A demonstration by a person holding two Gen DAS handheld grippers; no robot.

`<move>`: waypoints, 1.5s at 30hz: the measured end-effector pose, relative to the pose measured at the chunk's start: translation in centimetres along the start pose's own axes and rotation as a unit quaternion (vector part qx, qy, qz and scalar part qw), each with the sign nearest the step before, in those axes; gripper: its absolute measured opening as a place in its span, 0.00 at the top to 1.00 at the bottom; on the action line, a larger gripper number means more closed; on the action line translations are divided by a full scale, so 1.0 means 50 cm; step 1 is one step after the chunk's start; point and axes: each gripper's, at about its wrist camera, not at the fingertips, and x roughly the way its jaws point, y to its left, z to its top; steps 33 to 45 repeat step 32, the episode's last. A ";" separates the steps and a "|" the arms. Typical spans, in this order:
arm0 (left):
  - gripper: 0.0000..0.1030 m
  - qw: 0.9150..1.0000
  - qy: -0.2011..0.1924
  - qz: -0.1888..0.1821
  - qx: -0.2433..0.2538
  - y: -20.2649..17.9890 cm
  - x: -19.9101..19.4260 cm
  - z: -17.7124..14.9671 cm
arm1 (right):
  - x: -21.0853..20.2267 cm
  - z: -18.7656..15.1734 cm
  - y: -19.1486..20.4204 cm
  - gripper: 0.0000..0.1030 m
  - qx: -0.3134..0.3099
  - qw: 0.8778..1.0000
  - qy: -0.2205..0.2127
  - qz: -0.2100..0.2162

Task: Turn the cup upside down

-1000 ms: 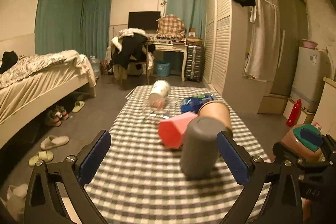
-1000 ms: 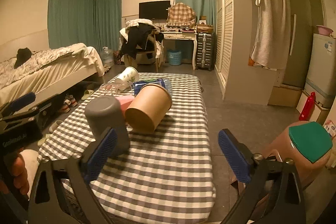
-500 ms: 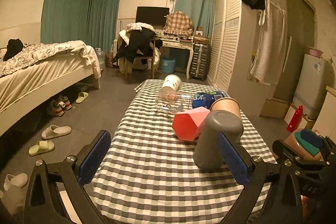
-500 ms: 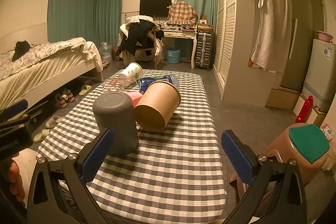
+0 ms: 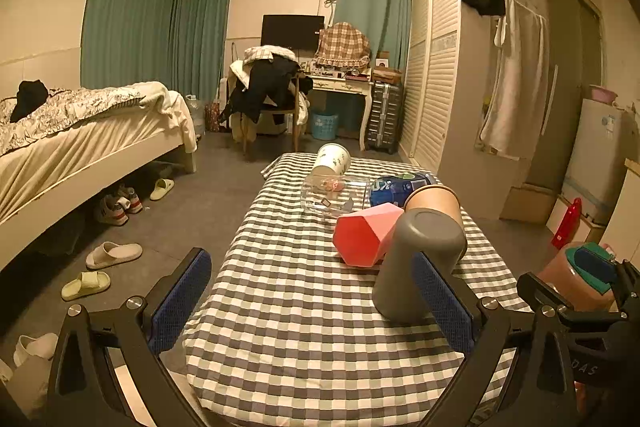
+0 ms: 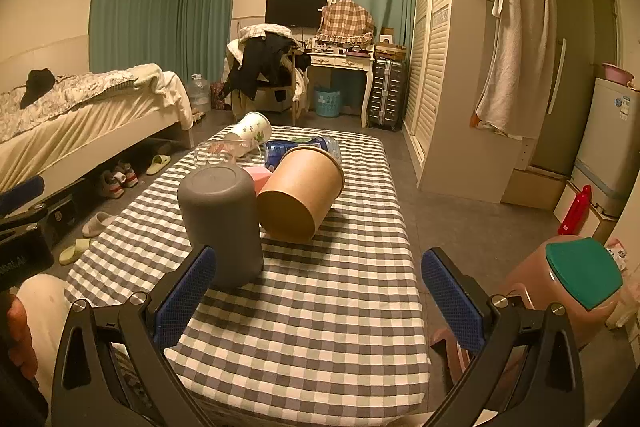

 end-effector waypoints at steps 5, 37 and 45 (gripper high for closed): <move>0.00 1.000 0.000 0.002 0.002 -0.001 -0.002 0.000 | 0.000 -0.003 0.000 0.00 0.000 1.000 0.000 -0.001; 0.00 1.000 -0.005 0.005 0.008 0.007 -0.010 0.002 | 0.011 -0.013 0.006 0.00 0.000 1.000 0.014 0.000; 0.00 1.000 -0.005 0.005 0.008 0.007 -0.010 0.002 | 0.011 -0.013 0.006 0.00 0.000 1.000 0.014 0.000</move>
